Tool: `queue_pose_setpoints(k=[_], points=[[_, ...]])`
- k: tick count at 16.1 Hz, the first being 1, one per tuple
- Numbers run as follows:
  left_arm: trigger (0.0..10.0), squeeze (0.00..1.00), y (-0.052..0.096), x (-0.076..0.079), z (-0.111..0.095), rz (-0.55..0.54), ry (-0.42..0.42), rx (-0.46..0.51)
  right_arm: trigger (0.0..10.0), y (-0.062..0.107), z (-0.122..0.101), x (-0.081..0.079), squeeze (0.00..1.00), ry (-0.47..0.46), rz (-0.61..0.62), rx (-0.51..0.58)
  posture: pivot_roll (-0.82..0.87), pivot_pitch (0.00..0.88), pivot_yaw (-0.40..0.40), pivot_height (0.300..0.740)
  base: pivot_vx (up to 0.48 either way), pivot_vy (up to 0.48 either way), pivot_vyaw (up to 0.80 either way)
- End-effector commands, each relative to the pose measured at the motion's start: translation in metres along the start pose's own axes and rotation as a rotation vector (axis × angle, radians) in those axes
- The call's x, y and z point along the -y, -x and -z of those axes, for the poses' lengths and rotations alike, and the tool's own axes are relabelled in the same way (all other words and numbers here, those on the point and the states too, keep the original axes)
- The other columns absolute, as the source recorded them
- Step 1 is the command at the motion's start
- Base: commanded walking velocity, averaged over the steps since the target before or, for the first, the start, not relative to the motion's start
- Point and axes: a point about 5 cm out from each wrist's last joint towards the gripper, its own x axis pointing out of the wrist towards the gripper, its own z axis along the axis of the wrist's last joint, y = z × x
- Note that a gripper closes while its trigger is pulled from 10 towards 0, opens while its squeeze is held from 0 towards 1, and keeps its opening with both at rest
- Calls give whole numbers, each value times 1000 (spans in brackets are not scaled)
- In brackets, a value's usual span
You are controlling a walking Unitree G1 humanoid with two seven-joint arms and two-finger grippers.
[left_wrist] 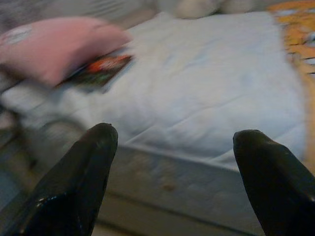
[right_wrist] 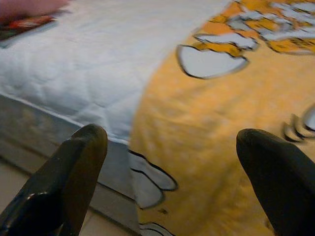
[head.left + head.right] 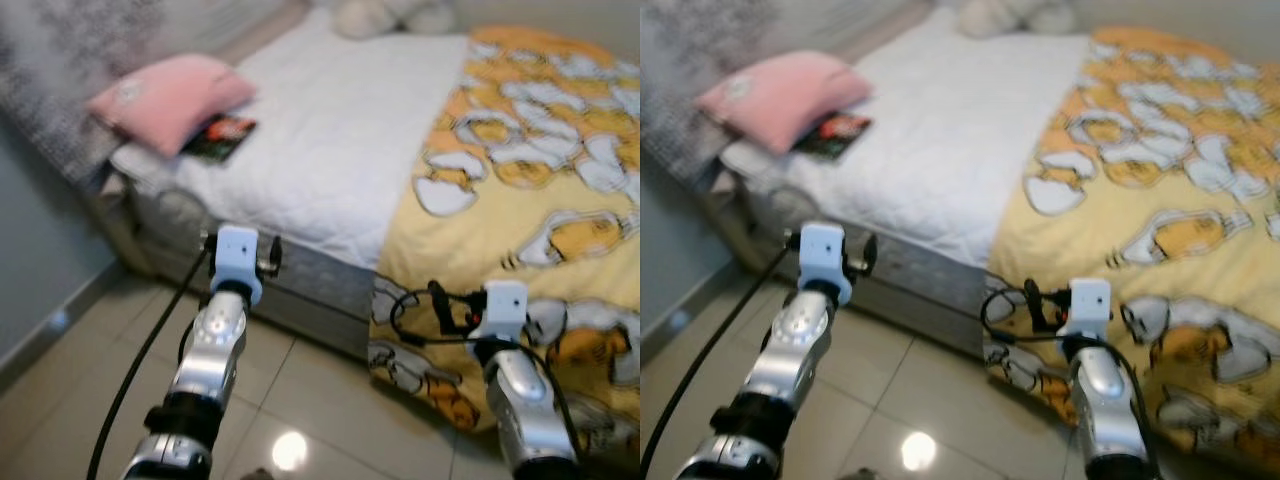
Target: Clean up the room
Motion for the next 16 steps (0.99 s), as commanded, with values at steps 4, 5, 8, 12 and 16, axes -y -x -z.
queue_pose_setpoints(k=[4,5,8,12,16], points=[[10000,0,-2,4,-3,0,-35,3,10000,-1,-4,-3,0,-9,-2,15,-11,0,39,740,0,-467,558],[10000,0,-2,5,-4,9,-40,6,10000,-1,-4,-2,0,-12,6,17,-18,0,54,740,0,-465,563],[10000,0,-6,8,-5,22,-90,-2,10000,-3,-5,-4,0,-20,19,28,-33,0,75,740,0,-154,562],[10000,0,18,-11,-2,30,3,28,10000,22,-11,-3,0,13,-3,104,-52,0,93,740,357,0,559],[10000,0,37,-11,2,74,27,32,10000,46,14,4,0,9,-31,-18,-39,0,71,740,480,0,558]])
